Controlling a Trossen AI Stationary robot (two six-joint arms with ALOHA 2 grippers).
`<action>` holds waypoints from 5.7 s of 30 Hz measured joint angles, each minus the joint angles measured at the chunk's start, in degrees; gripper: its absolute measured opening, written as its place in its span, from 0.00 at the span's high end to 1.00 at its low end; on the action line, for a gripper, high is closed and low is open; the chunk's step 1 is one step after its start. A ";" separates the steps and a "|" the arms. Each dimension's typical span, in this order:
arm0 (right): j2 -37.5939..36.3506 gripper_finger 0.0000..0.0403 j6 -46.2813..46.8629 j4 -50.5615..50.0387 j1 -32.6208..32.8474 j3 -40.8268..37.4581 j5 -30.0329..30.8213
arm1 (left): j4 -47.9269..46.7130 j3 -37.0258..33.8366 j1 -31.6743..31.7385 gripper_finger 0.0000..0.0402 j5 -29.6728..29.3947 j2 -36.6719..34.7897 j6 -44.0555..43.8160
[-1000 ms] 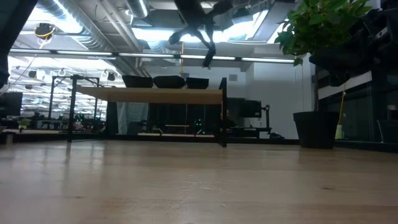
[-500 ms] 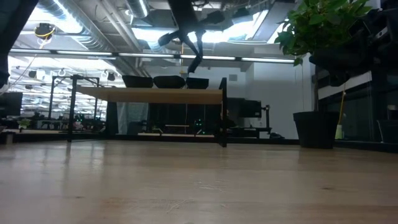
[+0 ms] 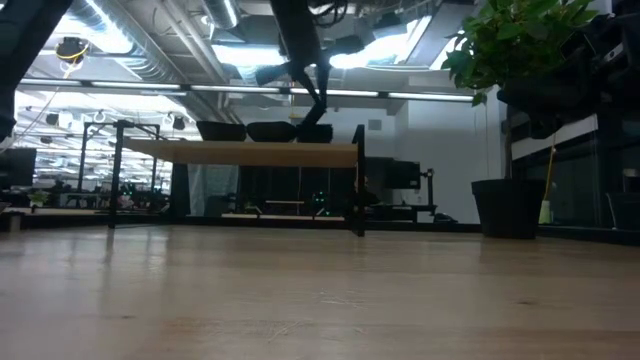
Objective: Pick & Place Mini shaped plates
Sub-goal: Stack the square plate on top of the square plates on the shelf
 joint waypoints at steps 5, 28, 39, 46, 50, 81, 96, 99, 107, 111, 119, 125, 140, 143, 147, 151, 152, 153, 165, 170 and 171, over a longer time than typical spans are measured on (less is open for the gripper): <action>0.00 0.74 0.00 0.00 0.00 0.01 0.00 | 0.05 0.00 0.04 0.97 0.58 0.58 -1.49; 0.02 0.74 0.00 0.00 -0.02 0.01 0.02 | 1.34 0.00 -0.02 0.83 1.35 0.53 -2.30; 0.02 0.74 0.00 0.00 -0.02 0.00 0.02 | 1.32 0.00 -0.02 0.58 1.39 0.53 -2.77; 0.02 0.74 0.00 0.00 0.00 0.01 0.02 | 4.08 0.00 -0.02 0.45 3.15 0.51 -3.79; 0.02 0.74 0.00 0.00 0.00 0.01 0.02 | 6.94 0.00 0.05 0.39 2.63 0.50 -6.82; 0.00 0.74 0.00 -0.02 0.00 0.01 0.02 | 3.80 0.02 -3.22 0.35 6.20 -1.37 20.19; 0.02 0.74 0.00 -0.01 0.00 0.01 0.02 | -1.17 0.02 -12.45 0.35 -11.05 -1.37 43.25; 0.02 0.74 0.00 -0.02 0.00 0.01 0.02 | -1.41 0.02 -13.35 0.35 -12.81 -0.98 47.08; 0.01 0.74 0.00 -0.01 0.00 0.01 0.02 | -1.77 -0.02 -13.22 0.35 -13.21 2.40 49.78; 0.00 0.74 0.00 -0.02 -0.02 -0.01 0.02 | -2.09 -0.09 -12.60 0.35 -13.75 3.62 49.50; 0.00 0.74 0.00 0.00 0.00 0.01 0.02 | -3.53 -0.04 -10.54 0.35 -12.27 4.86 49.22; 0.00 0.74 0.00 0.00 0.00 0.01 0.02 | -3.42 -0.04 -9.46 0.35 -12.33 4.82 49.29; 0.00 0.74 0.00 0.00 -0.02 0.01 0.02 | -2.31 -0.04 -8.04 0.66 -10.86 4.82 50.18; 0.01 0.74 0.00 -0.01 0.00 0.01 0.02 | -2.28 -0.04 -8.04 0.73 -11.51 4.82 50.07; 0.01 0.74 0.00 0.00 -0.01 0.01 0.02 | -2.06 -0.04 -8.04 0.81 -13.18 4.82 48.86; 0.02 0.74 0.00 0.00 -0.02 0.01 0.02 | -1.68 -0.04 -8.51 0.83 -13.93 4.38 48.72; 0.01 0.74 0.00 0.00 -0.01 0.00 0.02 | -1.57 0.00 -8.68 0.83 -14.02 4.23 48.71; 0.00 0.74 0.00 0.00 -0.02 0.01 0.02 | -1.54 0.04 -8.87 0.82 -14.02 4.14 48.71; 0.02 0.74 0.00 0.00 -0.01 0.01 0.02 | 1.46 0.02 -10.24 0.83 -13.38 3.87 48.74; 0.01 0.74 0.00 0.00 -0.01 0.01 0.02 | 3.62 0.02 -10.80 0.83 -13.45 3.08 48.74; 0.02 0.74 0.00 -0.01 -0.01 0.01 0.02 | 3.42 0.01 -10.95 0.83 -13.33 2.85 48.77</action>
